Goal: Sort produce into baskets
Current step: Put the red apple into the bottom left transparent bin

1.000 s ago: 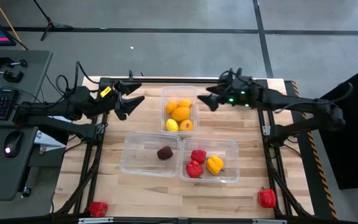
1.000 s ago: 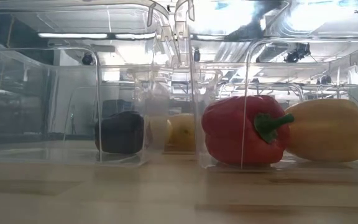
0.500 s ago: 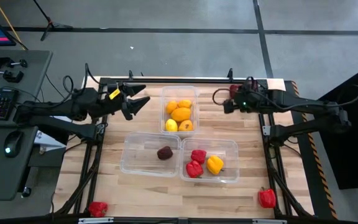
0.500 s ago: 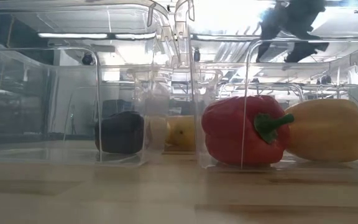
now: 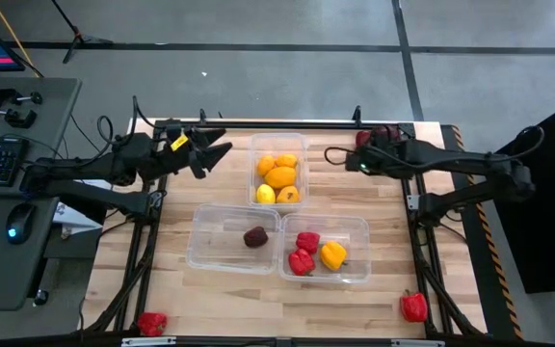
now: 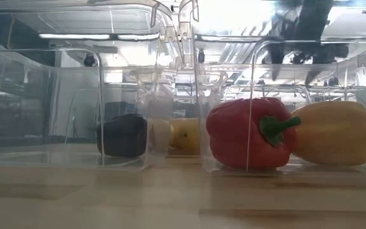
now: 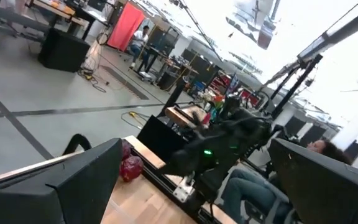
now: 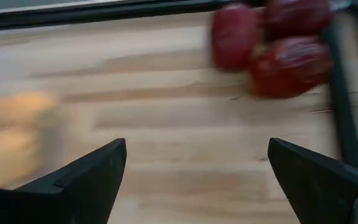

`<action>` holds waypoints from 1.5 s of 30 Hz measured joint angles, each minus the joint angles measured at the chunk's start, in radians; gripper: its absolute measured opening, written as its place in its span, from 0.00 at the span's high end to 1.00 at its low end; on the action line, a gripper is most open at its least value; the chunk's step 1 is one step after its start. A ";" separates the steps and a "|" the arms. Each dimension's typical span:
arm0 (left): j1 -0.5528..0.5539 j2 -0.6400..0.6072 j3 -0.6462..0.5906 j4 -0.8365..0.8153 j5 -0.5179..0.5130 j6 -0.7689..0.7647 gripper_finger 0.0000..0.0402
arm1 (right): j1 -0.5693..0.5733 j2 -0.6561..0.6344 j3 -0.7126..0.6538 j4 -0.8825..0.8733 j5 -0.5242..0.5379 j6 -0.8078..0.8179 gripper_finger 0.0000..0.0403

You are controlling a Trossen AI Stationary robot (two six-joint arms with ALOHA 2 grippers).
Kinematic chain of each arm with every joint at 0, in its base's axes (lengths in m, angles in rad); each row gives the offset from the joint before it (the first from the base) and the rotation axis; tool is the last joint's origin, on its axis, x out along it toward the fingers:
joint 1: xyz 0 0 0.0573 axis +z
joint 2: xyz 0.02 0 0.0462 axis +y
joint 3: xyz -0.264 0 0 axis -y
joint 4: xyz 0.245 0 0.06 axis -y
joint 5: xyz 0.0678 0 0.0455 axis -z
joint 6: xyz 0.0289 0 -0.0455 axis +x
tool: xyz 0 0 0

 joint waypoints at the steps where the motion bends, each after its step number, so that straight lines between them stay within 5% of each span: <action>1: 0.000 0.000 0.000 -0.002 0.009 0.000 0.02 | -0.026 0.025 0.000 -0.013 0.011 0.009 0.06; 6: 0.000 -0.007 0.000 -0.055 0.067 -0.001 0.02 | -0.176 0.154 0.000 -0.044 0.087 0.069 0.06; 10: 0.000 -0.033 0.000 -0.165 0.148 -0.030 0.02 | -0.286 0.234 -0.020 -0.041 0.046 0.075 0.06; 17: 0.000 -0.107 0.000 -0.392 0.223 -0.035 0.02 | -0.395 0.189 -0.149 0.042 -0.016 0.163 0.06; 37: 0.000 -0.123 0.000 -0.415 -0.028 -0.016 0.02 | -0.635 0.154 -0.466 0.644 0.009 0.199 0.06; 45: 0.000 -0.122 0.000 -0.414 -0.073 -0.016 0.02 | -0.645 0.155 -0.506 0.698 -0.049 0.149 0.06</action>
